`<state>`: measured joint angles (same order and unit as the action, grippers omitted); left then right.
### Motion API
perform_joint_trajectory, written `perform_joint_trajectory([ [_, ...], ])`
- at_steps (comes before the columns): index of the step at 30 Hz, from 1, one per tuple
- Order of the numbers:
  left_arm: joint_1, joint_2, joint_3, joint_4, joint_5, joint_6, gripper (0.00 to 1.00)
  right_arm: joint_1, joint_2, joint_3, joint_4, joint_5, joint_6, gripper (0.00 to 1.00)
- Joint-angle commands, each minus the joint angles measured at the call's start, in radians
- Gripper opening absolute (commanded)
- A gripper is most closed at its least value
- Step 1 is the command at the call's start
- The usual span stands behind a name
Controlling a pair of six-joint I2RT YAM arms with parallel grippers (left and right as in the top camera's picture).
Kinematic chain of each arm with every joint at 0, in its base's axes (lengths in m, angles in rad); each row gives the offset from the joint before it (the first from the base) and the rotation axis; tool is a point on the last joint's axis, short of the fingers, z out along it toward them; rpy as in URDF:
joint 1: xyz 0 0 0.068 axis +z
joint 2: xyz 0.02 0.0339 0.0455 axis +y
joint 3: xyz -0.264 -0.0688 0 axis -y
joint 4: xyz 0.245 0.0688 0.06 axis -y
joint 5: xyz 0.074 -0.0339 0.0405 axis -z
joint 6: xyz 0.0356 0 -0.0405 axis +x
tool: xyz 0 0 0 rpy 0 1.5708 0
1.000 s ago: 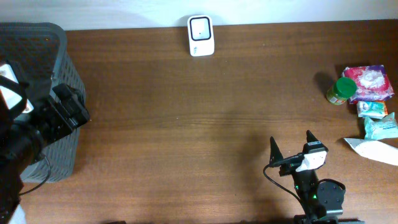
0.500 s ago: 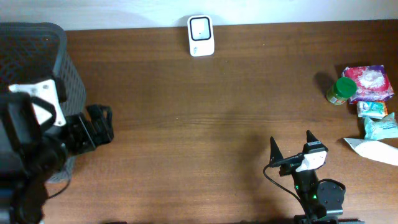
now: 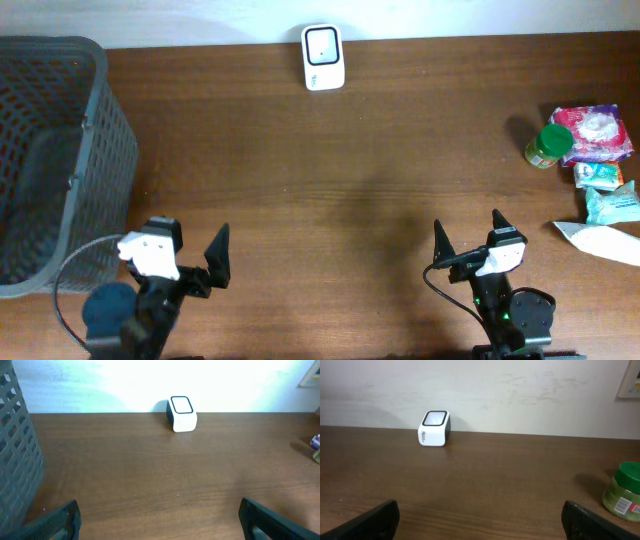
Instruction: Scan the item barcode
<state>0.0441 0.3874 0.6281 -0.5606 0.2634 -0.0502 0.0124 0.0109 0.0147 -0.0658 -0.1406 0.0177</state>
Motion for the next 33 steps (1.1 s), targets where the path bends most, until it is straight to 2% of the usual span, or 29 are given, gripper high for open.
perform_joint_trajectory([
  [1,-0.005,-0.144,-0.143,0.118,0.021,0.022,0.99,-0.006,-0.007,-0.009,-0.001,-0.006,-0.006,0.99],
  [10,-0.005,-0.182,-0.243,0.141,0.001,0.022,0.99,-0.006,-0.007,-0.009,-0.001,-0.006,-0.006,0.99],
  [18,-0.005,-0.317,-0.36,0.17,-0.016,0.021,0.99,-0.006,-0.007,-0.009,-0.001,-0.006,-0.006,0.99],
  [20,-0.005,-0.338,-0.402,0.261,-0.024,0.022,0.99,-0.006,-0.007,-0.009,-0.001,-0.006,-0.006,0.99],
  [24,-0.005,-0.383,-0.55,0.58,-0.024,0.021,0.99,-0.006,-0.007,-0.009,-0.001,-0.006,-0.006,0.99],
  [27,-0.006,-0.383,-0.621,0.731,-0.024,0.021,0.99,-0.006,-0.007,-0.009,-0.001,-0.006,-0.006,0.99],
  [33,-0.086,-0.383,-0.619,0.715,-0.276,0.021,0.99,-0.006,-0.007,-0.009,-0.001,-0.006,-0.006,0.99],
])
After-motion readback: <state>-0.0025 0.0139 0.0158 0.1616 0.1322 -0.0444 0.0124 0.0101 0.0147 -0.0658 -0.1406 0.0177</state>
